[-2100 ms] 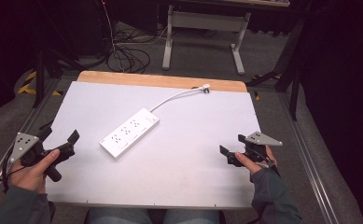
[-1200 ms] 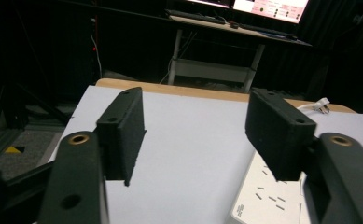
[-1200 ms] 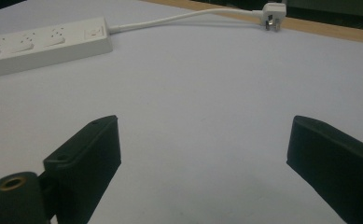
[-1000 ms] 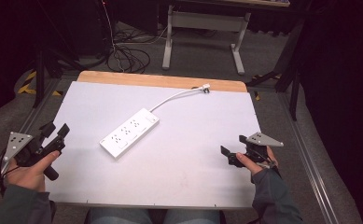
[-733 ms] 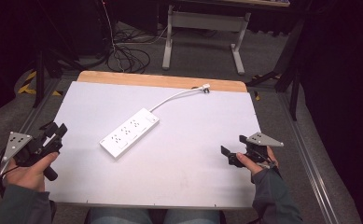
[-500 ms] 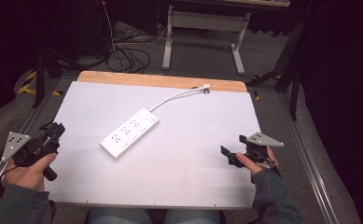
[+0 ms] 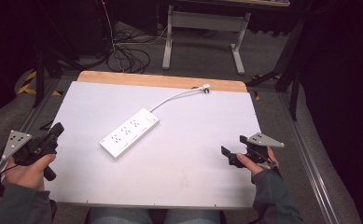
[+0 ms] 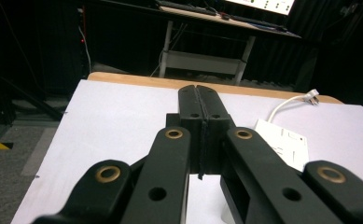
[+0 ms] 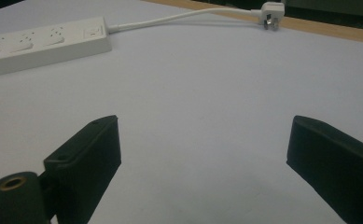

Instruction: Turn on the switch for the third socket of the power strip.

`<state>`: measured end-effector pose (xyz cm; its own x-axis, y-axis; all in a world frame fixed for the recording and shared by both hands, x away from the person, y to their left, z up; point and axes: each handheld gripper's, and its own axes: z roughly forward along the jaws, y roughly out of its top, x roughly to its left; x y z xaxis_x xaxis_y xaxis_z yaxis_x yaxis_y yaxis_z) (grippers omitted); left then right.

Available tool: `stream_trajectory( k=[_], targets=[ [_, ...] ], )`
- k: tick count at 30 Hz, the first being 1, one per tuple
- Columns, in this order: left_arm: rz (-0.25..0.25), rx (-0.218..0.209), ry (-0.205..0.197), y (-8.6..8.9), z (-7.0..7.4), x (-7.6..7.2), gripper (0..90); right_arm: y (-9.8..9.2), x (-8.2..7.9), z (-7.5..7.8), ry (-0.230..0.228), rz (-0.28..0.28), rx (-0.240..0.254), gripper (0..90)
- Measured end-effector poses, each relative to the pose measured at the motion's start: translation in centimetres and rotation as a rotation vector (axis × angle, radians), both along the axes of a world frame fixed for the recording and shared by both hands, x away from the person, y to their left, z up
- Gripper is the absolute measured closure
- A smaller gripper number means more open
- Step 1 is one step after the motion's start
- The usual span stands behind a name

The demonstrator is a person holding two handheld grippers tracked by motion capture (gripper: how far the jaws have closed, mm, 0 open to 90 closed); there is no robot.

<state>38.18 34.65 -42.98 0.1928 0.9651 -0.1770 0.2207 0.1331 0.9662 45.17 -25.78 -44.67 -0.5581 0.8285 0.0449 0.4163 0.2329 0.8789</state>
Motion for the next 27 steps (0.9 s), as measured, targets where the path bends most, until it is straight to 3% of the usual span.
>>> stream_trajectory(
  k=[4, 14, 24, 27],
  targets=[
    [-0.012, -0.007, 0.005, -0.1, 0.0, 0.2, 89.9, 0.0, 0.0, 0.0, -0.002, 0.000, 0.002, 10.4],
    [-0.054, 0.079, -0.013, -1.1, 0.2, 1.1, 89.9, 0.0, 0.0, 0.0, 0.002, -0.002, -0.003, 10.5],
    [-0.094, 0.098, -0.006, -2.5, 0.2, 1.9, 89.9, -0.1, -0.1, -0.1, 0.003, -0.001, -0.009, 10.7],
    [-0.110, 0.131, -0.010, -3.3, 0.3, 2.3, 89.9, -0.1, -0.1, -0.1, 0.003, 0.001, -0.012, 10.7]
  ],
)
